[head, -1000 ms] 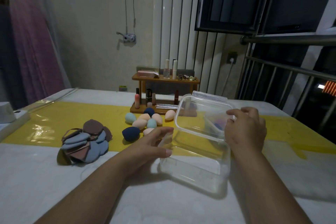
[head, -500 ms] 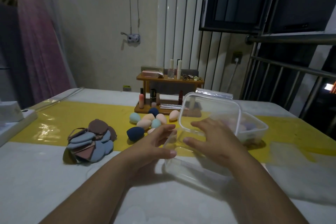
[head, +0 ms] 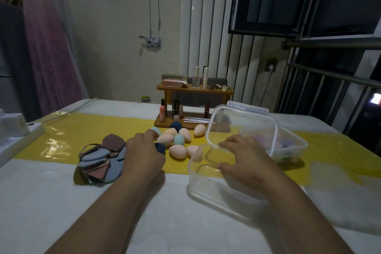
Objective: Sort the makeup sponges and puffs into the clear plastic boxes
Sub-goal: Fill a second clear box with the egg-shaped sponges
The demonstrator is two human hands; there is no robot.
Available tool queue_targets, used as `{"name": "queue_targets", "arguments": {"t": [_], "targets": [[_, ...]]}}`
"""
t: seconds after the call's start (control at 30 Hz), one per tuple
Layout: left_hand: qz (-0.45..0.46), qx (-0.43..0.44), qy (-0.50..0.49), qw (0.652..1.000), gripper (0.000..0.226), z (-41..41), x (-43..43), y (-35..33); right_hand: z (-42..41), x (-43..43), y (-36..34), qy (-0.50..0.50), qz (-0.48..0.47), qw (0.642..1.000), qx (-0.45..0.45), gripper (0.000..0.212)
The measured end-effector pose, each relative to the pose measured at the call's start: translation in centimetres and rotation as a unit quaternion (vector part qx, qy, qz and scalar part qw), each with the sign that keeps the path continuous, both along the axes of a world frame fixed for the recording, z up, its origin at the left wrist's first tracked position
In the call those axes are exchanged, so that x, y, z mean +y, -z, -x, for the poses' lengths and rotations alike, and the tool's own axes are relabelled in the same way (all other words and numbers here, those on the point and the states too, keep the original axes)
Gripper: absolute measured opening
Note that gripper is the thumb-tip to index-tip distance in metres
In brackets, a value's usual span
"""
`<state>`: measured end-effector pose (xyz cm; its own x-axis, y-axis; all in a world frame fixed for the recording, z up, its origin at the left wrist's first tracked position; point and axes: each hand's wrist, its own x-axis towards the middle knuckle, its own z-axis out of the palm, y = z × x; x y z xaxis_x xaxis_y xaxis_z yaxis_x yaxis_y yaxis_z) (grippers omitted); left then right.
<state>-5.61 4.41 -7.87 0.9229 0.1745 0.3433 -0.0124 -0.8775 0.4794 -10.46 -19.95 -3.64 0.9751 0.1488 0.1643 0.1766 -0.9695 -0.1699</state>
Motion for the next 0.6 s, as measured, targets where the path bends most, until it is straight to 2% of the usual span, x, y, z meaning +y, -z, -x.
{"name": "queue_targets", "arguments": {"t": [0.17, 0.37, 0.47, 0.6], "targets": [[0.023, 0.044, 0.019, 0.999, 0.036, -0.5, 0.2, 0.9, 0.4, -0.3, -0.3, -0.010, -0.050, 0.998, -0.027, 0.054], [0.079, -0.012, 0.007, 0.997, 0.028, 0.1, 0.0, 0.2, 0.6, -0.6, -0.5, -0.022, -0.093, 0.995, -0.037, 0.044], [0.155, -0.050, 0.044, 0.986, 0.027, 0.6, -0.7, -0.3, 0.6, -0.4, -0.5, -0.023, -0.127, 0.991, -0.044, 0.038], [0.297, -0.080, 0.120, 0.944, 0.025, 1.4, -2.1, -0.8, 0.6, -0.3, -0.5, -0.020, -0.142, 0.989, -0.027, 0.038]]}}
